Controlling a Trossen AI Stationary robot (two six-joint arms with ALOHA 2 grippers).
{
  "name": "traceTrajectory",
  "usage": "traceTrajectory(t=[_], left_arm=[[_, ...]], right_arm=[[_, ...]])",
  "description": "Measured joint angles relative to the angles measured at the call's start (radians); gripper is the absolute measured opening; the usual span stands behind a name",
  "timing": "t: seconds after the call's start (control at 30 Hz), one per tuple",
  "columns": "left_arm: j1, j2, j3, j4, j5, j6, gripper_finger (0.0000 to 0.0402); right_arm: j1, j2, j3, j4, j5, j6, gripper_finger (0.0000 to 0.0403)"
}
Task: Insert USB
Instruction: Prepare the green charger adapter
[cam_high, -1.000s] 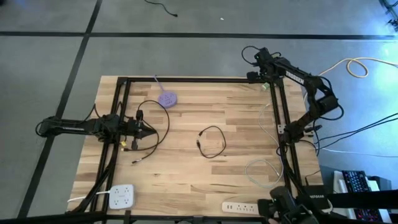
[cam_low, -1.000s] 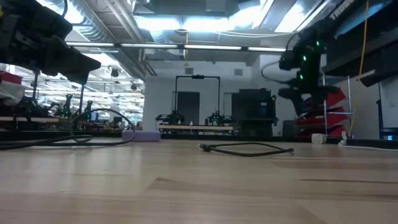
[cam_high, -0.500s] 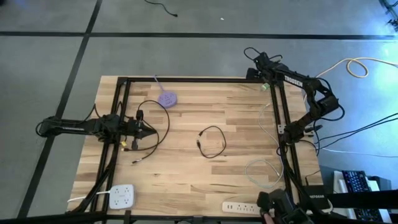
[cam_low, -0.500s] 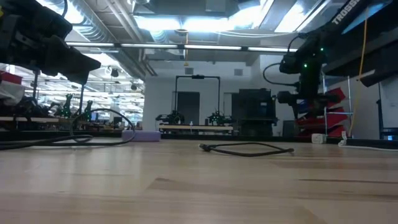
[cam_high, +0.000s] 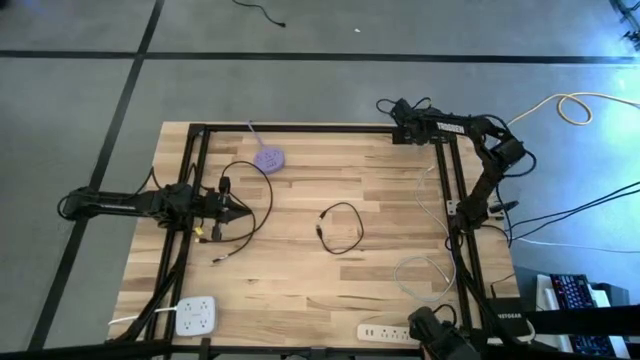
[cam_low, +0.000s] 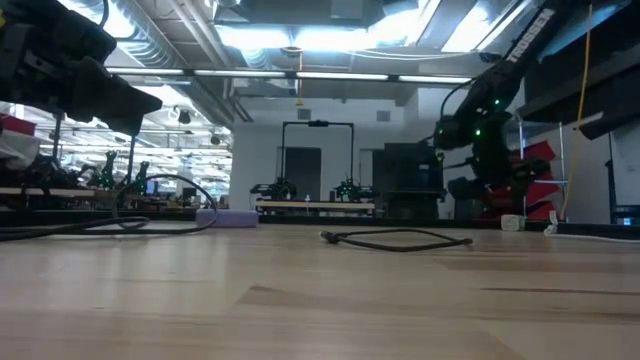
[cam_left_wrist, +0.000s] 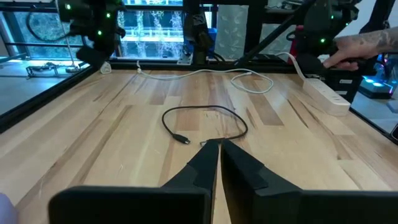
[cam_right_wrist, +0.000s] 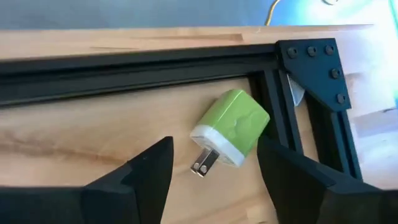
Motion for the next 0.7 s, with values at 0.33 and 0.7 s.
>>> traceTrajectory(t=[0.33, 0.7], left_arm=[[0.000, 0.000, 0.000, 0.000, 0.000, 0.000, 0.0005], [0.000, 0.000, 0.000, 0.000, 0.000, 0.000, 0.0005]], right_arm=[[-0.003, 0.000, 0.000, -0.021, -0.068, -0.085, 0.0202], [-0.010, 0.000, 0.000, -0.016, -0.114, -0.137, 0.0186]])
